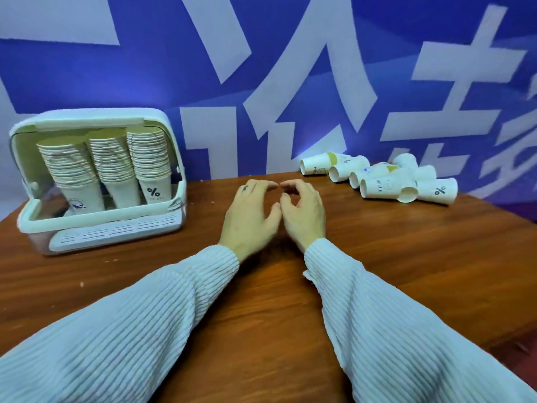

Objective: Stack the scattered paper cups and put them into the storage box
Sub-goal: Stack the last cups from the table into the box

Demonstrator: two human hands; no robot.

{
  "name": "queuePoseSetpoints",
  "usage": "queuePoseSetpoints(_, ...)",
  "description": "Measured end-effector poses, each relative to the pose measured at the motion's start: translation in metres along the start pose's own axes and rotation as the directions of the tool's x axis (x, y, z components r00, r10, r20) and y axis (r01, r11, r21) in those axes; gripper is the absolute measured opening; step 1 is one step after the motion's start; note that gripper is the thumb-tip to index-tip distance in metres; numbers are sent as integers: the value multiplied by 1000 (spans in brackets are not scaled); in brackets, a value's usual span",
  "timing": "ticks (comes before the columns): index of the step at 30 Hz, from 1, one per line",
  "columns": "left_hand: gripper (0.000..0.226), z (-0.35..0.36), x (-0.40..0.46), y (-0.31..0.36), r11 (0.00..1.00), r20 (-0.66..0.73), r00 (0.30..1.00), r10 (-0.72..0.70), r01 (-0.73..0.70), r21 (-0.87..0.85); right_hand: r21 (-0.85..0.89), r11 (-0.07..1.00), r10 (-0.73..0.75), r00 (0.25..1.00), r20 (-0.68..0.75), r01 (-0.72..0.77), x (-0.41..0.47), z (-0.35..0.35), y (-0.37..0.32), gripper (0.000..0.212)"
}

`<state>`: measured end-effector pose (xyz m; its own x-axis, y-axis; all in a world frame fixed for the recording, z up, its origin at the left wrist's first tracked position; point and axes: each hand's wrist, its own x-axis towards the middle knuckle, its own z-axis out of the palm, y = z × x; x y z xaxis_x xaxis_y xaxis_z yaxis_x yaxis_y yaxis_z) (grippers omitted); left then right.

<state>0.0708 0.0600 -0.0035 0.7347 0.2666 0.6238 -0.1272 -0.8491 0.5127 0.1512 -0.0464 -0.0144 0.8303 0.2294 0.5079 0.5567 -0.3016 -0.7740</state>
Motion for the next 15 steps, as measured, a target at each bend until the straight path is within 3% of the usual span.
queuePoseSetpoints(5, 36, 51, 14, 38, 996, 64, 998, 3, 3, -85, -151, 989, -10, 998, -57, 1, 18, -57, 41, 23)
queuePoseSetpoints(9, 37, 95, 16, 69, 969, 199, 976, -91, 132, -207, -325, 939, 59, 982, -181, -116, 35, -115, 85, 26)
queuePoseSetpoints(13, 38, 126, 6, 83, 966, 356, 932, -66, 149, -211, -201, 895, 310, 879, -363, -399, 50, -151, 121, 29)
queuePoseSetpoints(15, 39, 129, 4, 82, 974, 378, 925, -39, 120, -193, -199, 892, 317, 874, -367, -407, 62, -150, 130, 29)
